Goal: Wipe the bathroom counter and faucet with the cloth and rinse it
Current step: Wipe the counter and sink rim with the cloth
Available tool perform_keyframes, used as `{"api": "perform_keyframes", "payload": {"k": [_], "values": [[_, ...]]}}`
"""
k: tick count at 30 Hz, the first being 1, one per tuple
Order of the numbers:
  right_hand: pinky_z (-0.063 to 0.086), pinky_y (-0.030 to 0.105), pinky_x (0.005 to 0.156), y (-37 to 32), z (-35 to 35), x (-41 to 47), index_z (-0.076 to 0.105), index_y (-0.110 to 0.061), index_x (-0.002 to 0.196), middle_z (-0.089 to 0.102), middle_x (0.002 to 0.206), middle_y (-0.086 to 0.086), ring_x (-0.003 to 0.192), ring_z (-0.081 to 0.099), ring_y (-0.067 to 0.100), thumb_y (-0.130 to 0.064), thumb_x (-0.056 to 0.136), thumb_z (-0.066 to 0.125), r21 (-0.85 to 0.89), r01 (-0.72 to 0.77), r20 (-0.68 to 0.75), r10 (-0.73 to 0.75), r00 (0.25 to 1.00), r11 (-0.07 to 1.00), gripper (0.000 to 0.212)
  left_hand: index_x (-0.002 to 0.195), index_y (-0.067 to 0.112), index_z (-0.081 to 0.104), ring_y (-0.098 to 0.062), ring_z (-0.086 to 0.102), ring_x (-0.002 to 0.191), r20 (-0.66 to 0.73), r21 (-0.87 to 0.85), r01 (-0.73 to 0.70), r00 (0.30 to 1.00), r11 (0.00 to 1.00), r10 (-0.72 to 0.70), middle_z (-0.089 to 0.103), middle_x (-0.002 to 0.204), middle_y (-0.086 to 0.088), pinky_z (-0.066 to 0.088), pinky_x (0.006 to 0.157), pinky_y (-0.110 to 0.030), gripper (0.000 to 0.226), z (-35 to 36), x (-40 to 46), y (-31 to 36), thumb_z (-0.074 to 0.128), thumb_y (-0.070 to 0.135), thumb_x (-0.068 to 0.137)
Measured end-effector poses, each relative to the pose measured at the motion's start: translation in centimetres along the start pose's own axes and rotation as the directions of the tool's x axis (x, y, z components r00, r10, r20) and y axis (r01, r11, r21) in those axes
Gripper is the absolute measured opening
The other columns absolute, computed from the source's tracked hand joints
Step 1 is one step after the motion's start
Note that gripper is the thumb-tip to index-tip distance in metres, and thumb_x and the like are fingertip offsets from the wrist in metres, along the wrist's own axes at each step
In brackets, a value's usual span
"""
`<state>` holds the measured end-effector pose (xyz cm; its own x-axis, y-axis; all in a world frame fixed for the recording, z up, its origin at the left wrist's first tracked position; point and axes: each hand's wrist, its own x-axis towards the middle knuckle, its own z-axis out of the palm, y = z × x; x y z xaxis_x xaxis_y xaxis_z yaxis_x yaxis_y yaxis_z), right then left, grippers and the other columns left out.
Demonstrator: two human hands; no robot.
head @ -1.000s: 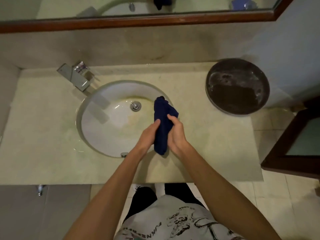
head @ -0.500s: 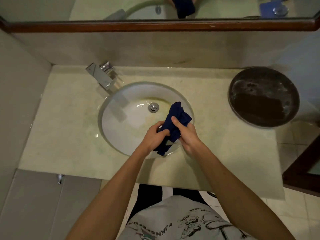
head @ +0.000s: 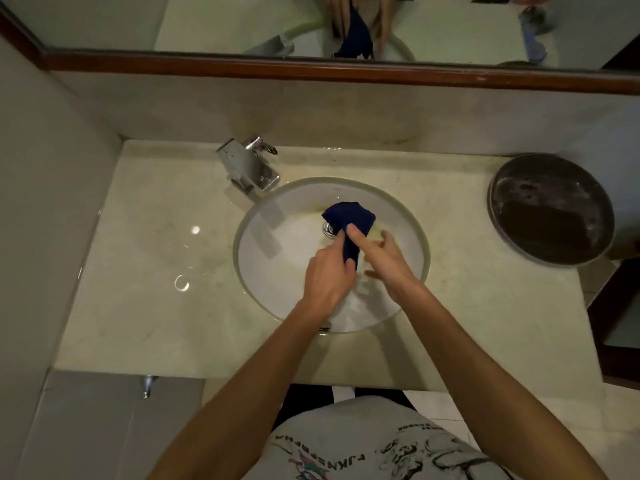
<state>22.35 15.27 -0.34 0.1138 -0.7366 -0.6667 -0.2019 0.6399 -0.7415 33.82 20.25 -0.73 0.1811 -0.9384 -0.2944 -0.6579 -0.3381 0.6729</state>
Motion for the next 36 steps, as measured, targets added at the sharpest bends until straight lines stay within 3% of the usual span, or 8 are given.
{"api": "perform_keyframes", "payload": {"k": [3, 7, 11, 16, 19, 26, 32, 36], "values": [[0.059, 0.037, 0.087, -0.8, 2.9, 0.5, 0.063, -0.025, 0.120, 0.075, 0.104, -0.003, 0.096, 0.072, 0.014, -0.040, 0.083, 0.083, 0.069, 0.046, -0.065, -0.042, 0.997, 0.997, 0.045, 0.147, 0.013, 0.044, -0.034, 0.069, 0.092, 0.017, 0.117, -0.053, 0.999, 0.992, 0.051, 0.065, 0.123, -0.012, 0.056, 0.079, -0.048, 0.052, 0.9, -0.2, 1.1, 0.053, 0.016, 0.096], [0.061, 0.039, 0.083, -1.0, 2.8, 2.2, 0.068, -0.016, 0.107, 0.075, 0.096, 0.005, 0.094, 0.073, 0.024, -0.027, 0.092, 0.073, 0.169, 0.004, -0.188, 0.028, 0.982, 0.986, 0.020, 0.151, 0.025, 0.038, -0.025, 0.069, 0.099, 0.074, 0.015, -0.150, 0.986, 0.989, 0.149, 0.063, 0.129, -0.002, 0.058, 0.082, -0.044, 0.067, 0.2, 1.2, -0.3, 0.061, 0.035, 0.090], [0.060, 0.032, 0.074, -1.1, 1.3, 3.2, 0.066, -0.011, 0.121, 0.077, 0.106, 0.008, 0.093, 0.074, 0.022, -0.024, 0.103, 0.061, 0.279, -0.030, -0.146, 0.073, 0.987, 0.960, 0.023, 0.147, 0.034, 0.044, -0.009, 0.063, 0.114, 0.123, -0.403, 0.025, 0.992, 0.915, 0.027, 0.061, 0.135, 0.012, 0.058, 0.095, -0.037, 0.076, -1.1, 2.0, -2.9, 0.071, 0.053, 0.079], [0.059, 0.038, 0.088, -1.2, 0.5, 3.2, 0.066, -0.012, 0.126, 0.077, 0.113, 0.008, 0.105, 0.074, 0.025, -0.027, 0.103, 0.060, 0.354, -0.040, -0.050, 0.061, 0.997, 0.934, 0.028, 0.148, 0.034, 0.044, -0.005, 0.064, 0.115, 0.212, -0.627, 0.211, 0.973, 0.750, -0.096, 0.062, 0.133, 0.012, 0.056, 0.094, -0.027, 0.078, -0.7, 3.0, -3.1, 0.080, 0.053, 0.081], [0.059, 0.038, 0.091, -1.7, -0.1, 3.1, 0.067, -0.016, 0.124, 0.077, 0.113, 0.006, 0.105, 0.074, 0.022, -0.029, 0.102, 0.062, 0.366, 0.013, -0.046, 0.004, 0.999, 0.930, 0.026, 0.128, 0.021, 0.064, -0.014, 0.073, 0.104, 0.343, -0.666, 0.315, 0.934, 0.676, -0.097, 0.075, 0.117, 0.003, 0.060, 0.089, -0.031, 0.050, 0.0, 3.6, -3.0, 0.076, 0.047, 0.088], [0.059, 0.038, 0.091, -0.8, -0.8, 4.8, 0.066, -0.028, 0.123, 0.075, 0.110, -0.008, 0.102, 0.071, 0.012, -0.053, 0.084, 0.076, -0.082, 0.209, -0.166, -0.220, 0.961, 0.974, 0.047, 0.129, 0.021, 0.062, -0.003, 0.069, 0.095, 0.057, -0.553, 0.077, 0.997, 0.829, -0.054, 0.073, 0.106, 0.009, 0.057, 0.082, -0.023, 0.036, 1.6, 3.4, -1.7, 0.067, 0.037, 0.097], [0.056, 0.035, 0.090, 0.1, -0.2, 5.7, 0.062, -0.020, 0.128, 0.071, 0.112, -0.005, 0.102, 0.068, 0.015, -0.039, 0.097, 0.067, -0.183, 0.216, -0.289, -0.262, 0.921, 0.959, 0.037, 0.134, 0.022, 0.056, -0.006, 0.068, 0.103, 0.160, -0.565, 0.127, 0.986, 0.815, -0.042, 0.070, 0.117, 0.007, 0.057, 0.087, -0.028, 0.036, 2.8, 3.3, -2.3, 0.059, 0.036, 0.102], [0.047, 0.018, 0.076, -0.7, 0.7, 6.5, 0.058, -0.017, 0.126, 0.066, 0.107, -0.008, 0.099, 0.065, 0.015, -0.032, 0.103, 0.057, -0.326, 0.300, -0.332, -0.406, 0.851, 0.897, 0.028, 0.138, 0.024, 0.051, -0.011, 0.065, 0.106, 0.207, -0.566, 0.202, 0.973, 0.799, -0.100, 0.067, 0.119, 0.006, 0.052, 0.089, -0.030, 0.036, 2.9, 3.3, -2.0, 0.049, 0.039, 0.106]]}}
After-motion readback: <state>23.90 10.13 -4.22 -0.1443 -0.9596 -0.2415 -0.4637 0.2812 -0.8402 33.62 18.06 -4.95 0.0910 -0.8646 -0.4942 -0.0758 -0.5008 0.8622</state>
